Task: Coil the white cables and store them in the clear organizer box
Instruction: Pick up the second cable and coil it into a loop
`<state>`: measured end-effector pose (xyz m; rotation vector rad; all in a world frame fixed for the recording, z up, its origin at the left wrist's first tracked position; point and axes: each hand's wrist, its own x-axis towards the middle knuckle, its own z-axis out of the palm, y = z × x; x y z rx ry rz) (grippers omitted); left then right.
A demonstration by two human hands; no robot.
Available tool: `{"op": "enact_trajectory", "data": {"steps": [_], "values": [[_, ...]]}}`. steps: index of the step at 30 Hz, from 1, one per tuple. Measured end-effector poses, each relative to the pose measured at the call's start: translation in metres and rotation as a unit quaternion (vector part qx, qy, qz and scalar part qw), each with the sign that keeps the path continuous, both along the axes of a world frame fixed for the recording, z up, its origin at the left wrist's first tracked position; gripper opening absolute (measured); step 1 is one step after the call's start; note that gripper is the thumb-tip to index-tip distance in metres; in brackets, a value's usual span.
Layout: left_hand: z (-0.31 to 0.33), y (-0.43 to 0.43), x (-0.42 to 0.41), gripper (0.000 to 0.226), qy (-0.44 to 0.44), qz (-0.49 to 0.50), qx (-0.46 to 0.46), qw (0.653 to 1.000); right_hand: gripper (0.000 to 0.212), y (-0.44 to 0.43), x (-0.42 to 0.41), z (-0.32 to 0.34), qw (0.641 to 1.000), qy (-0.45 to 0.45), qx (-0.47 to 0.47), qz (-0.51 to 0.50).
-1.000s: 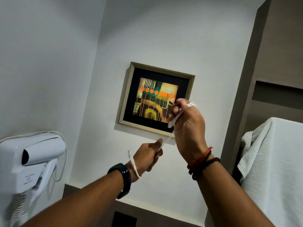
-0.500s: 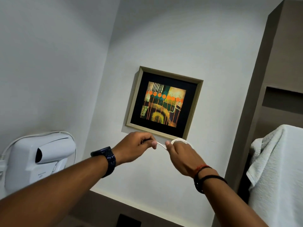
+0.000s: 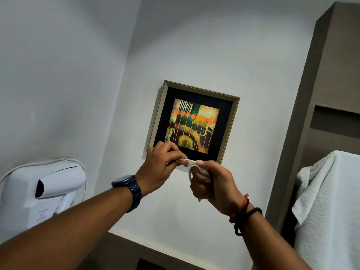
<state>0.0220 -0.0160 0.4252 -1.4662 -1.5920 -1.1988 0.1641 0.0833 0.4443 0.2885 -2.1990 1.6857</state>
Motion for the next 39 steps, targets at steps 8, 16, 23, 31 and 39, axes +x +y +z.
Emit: {"op": "enact_trajectory", "data": {"steps": [8,16,23,31,39], "values": [[-0.003,0.014,0.018,0.021,-0.137,-0.128,-0.001,0.982,0.039,0.003,0.004,0.003,0.991,0.019,-0.120,0.058],[-0.008,0.027,0.037,0.019,-0.363,-0.272,0.062,0.889,0.041,0.009,0.003,0.000,0.985,0.042,-0.147,0.076],[-0.013,0.025,0.040,0.017,-0.435,-0.365,0.035,0.822,0.042,0.021,0.008,-0.003,0.985,0.050,-0.162,0.041],[-0.021,0.023,0.039,0.039,-0.421,-0.429,-0.036,0.799,0.043,0.031,0.009,-0.011,0.984,0.049,-0.167,0.035],[-0.025,0.038,0.044,0.037,-0.396,-0.321,-0.010,0.860,0.049,0.036,0.008,-0.018,0.989,0.011,-0.149,0.001]]}}
